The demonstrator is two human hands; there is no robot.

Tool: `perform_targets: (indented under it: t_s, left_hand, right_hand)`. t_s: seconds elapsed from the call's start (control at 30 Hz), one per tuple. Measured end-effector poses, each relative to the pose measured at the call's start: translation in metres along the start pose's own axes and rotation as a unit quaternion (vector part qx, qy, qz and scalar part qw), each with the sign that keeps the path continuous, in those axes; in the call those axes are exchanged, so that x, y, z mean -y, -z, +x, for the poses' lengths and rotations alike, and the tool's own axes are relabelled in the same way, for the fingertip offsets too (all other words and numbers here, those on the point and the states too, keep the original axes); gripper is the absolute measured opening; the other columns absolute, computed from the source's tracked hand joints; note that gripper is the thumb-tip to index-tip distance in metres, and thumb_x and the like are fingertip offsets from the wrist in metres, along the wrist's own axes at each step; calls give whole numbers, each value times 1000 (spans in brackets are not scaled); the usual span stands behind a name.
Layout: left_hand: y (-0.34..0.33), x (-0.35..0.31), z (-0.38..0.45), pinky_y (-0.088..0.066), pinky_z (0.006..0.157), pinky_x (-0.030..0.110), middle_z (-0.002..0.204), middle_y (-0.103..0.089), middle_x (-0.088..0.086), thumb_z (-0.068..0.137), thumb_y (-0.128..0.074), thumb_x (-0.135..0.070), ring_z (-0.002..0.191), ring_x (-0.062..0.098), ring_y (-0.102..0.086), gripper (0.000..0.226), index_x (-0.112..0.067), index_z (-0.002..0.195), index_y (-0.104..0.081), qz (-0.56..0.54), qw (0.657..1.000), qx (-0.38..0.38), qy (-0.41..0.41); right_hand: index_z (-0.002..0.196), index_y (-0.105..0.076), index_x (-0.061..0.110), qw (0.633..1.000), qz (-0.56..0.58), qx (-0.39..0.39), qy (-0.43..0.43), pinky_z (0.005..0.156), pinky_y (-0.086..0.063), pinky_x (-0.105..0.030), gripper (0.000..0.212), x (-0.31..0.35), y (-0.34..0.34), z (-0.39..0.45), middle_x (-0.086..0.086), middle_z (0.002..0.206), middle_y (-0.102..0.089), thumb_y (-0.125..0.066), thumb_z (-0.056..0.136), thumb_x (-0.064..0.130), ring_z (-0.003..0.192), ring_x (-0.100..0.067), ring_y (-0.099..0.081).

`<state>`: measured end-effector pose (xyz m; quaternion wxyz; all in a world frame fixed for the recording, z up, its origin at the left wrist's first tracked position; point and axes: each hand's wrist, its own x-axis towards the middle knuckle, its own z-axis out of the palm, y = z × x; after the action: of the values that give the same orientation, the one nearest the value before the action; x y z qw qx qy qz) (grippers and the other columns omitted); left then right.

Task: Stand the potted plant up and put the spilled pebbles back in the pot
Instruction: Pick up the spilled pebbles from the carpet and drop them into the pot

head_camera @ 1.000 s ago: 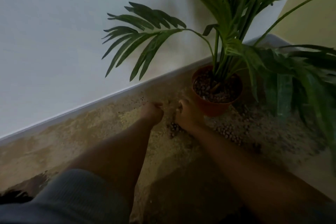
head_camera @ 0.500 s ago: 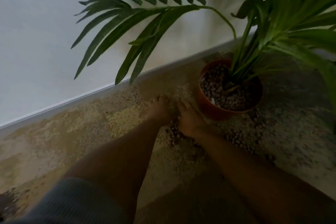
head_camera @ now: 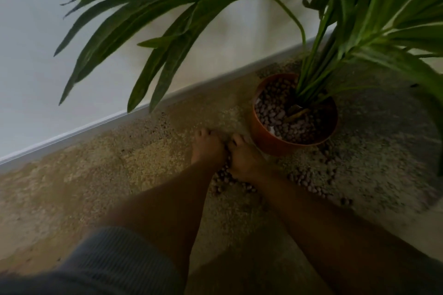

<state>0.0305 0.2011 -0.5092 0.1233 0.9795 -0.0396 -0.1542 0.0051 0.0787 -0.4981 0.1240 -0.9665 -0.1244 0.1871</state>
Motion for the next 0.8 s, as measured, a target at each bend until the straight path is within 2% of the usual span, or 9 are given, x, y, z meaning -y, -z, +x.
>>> perform_targets:
  t_s: [0.17, 0.3, 0.37, 0.43, 0.5, 0.53, 0.6, 0.7, 0.8]
  left_hand:
    - [-9, 5, -24, -25, 114, 47, 144, -35, 20, 97, -38, -38, 135, 37, -27, 46, -12, 134, -47, -4, 999, 32, -18]
    - [-3, 8, -47, -22, 114, 44, 148, -33, 11, 97, -46, -33, 139, 33, -22, 40, -15, 133, -51, -22, 997, 47, -56]
    - [0, 8, -55, -25, 111, 39, 147, -36, 11, 99, -45, -28, 137, 30, -28, 35, -13, 128, -56, -52, 994, 55, -73]
    - [3, 8, -60, -42, 93, 26, 141, -39, 9, 100, -46, -24, 113, 19, -50, 29, -13, 122, -59, -103, 991, 59, -55]
    - [5, 7, -63, -43, 62, 8, 125, -42, 6, 99, -49, -20, 75, 6, -50, 23, -11, 116, -61, -136, 987, 70, -44]
    - [6, 6, -65, -43, 59, 9, 118, -43, 5, 98, -49, -19, 73, 6, -50, 22, -11, 115, -62, -142, 985, 81, -45]
    - [7, 5, -67, -43, 69, 18, 110, -50, 4, 98, -49, -17, 93, 16, -58, 22, -12, 114, -63, -138, 983, 107, -52]
    - [8, 6, -72, -42, 89, 28, 119, -60, 7, 92, -57, -18, 121, 23, -48, 22, -14, 112, -67, -114, 982, 137, -68]
    - [6, 7, -78, -42, 99, 30, 125, -59, 7, 89, -60, -19, 121, 23, -51, 28, -17, 118, -65, -97, 983, 139, -69]
  right_hand:
    - [128, -50, 11, 997, 30, 21, -70, 99, -44, -45, 37, 3, -9, -6, -11, 144, -28, -47, 96, 29, 129, -33, -37]
    - [122, -54, 12, 995, 53, 15, -83, 97, -44, -40, 33, 7, -16, -22, -11, 139, -30, -43, 100, 34, 125, -30, -38]
    - [118, -56, 10, 993, 77, 21, -85, 98, -43, -39, 30, 8, -18, -30, -13, 143, -28, -46, 100, 31, 123, -31, -42]
    - [112, -60, 8, 988, 109, 24, -105, 101, -43, -40, 25, 12, -18, -35, -15, 148, -27, -50, 97, 27, 120, -34, -46]
    - [107, -65, 6, 981, 136, 11, -141, 99, -44, -36, 25, 19, -16, -40, -16, 145, -34, -53, 95, 24, 114, -34, -52]
    - [107, -67, 6, 977, 144, 3, -157, 97, -43, -34, 26, 23, -15, -41, -15, 141, -42, -53, 95, 24, 113, -33, -54]
    - [109, -70, 7, 973, 155, -8, -170, 95, -43, -31, 26, 29, -13, -46, -14, 129, -59, -54, 95, 21, 112, -31, -58]
    - [112, -72, 9, 970, 154, -5, -189, 97, -46, -31, 26, 35, -10, -53, -11, 120, -68, -58, 94, 22, 112, -28, -61]
    - [112, -71, 8, 947, 215, -8, -237, 99, -48, -36, 25, 36, -11, -59, -12, 121, -68, -58, 93, 17, 113, -28, -61]
